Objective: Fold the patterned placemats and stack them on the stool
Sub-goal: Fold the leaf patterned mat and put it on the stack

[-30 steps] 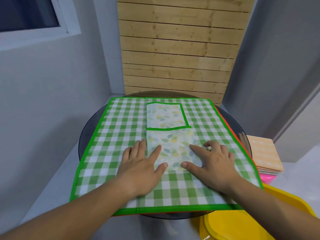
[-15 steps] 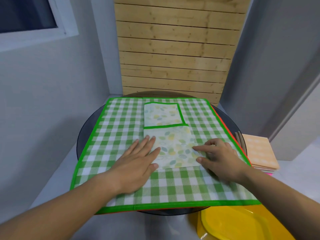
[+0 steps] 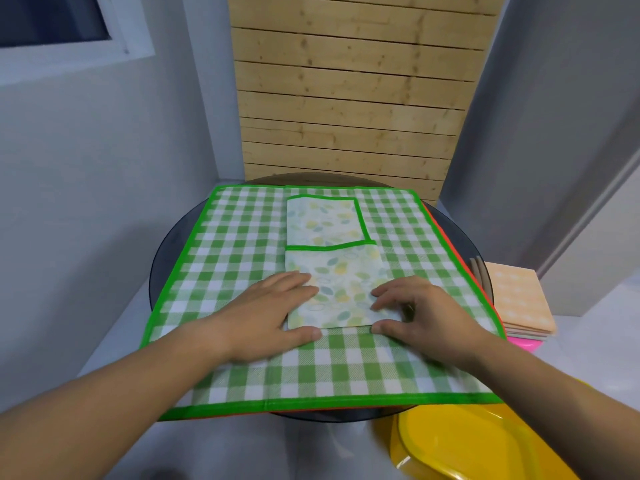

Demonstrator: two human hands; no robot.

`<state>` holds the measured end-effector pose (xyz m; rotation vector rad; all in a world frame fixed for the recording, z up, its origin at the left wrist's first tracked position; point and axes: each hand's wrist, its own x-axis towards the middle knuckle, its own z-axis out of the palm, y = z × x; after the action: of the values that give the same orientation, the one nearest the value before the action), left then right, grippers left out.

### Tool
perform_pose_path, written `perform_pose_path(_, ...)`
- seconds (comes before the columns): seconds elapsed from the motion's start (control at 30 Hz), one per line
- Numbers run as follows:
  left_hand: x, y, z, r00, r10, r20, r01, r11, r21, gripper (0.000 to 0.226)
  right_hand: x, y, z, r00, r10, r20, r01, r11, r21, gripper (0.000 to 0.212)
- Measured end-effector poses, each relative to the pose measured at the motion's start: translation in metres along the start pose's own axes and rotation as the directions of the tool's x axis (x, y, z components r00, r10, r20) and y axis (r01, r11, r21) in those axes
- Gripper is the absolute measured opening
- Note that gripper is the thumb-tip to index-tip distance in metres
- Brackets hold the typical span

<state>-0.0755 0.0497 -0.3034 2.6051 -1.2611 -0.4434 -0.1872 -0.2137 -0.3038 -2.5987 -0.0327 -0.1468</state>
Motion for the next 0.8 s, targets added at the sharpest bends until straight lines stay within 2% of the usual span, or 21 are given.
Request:
perform_pose_path(0.13,0.002,-0.003,0.001,1.0,-0.015,-0.004,0.015,0.998,-0.059,0.08,-0.001,0.001,0.002,0.999,-0.041,-0.017,0.04,0.997,-0.071,0.027)
perform_pose_path(0.27,0.001,0.0,-0.002,1.0,-0.022,-0.005,0.022,0.996,-0.082,0.082,-0.003,0.002,0.005,0.989,-0.147,-0.023,0.141,0.973,-0.181,0.026)
perform_pose_path(0.43,-0.001,0.006,-0.006,0.999,-0.032,-0.012,0.03,0.991,-0.13,0.096,-0.002,-0.002,0.003,0.983,-0.175,-0.055,0.164,0.972,-0.167,0.022)
perform_pose_path(0.53,-0.003,0.008,-0.012,0.998,-0.054,-0.024,0.047,0.976,-0.211,0.106,-0.001,-0.007,-0.002,0.977,-0.172,-0.128,0.164,0.984,-0.072,0.019)
perform_pose_path(0.63,-0.007,0.005,-0.016,0.997,-0.052,-0.049,0.038,0.967,-0.253,0.114,0.001,-0.014,-0.01,0.971,-0.107,-0.214,0.127,0.989,0.08,0.011)
perform_pose_path(0.8,-0.016,0.009,-0.021,0.978,-0.049,-0.201,-0.021,0.942,-0.334,0.091,0.002,-0.03,-0.023,0.972,0.034,-0.235,0.055,0.931,0.362,0.013)
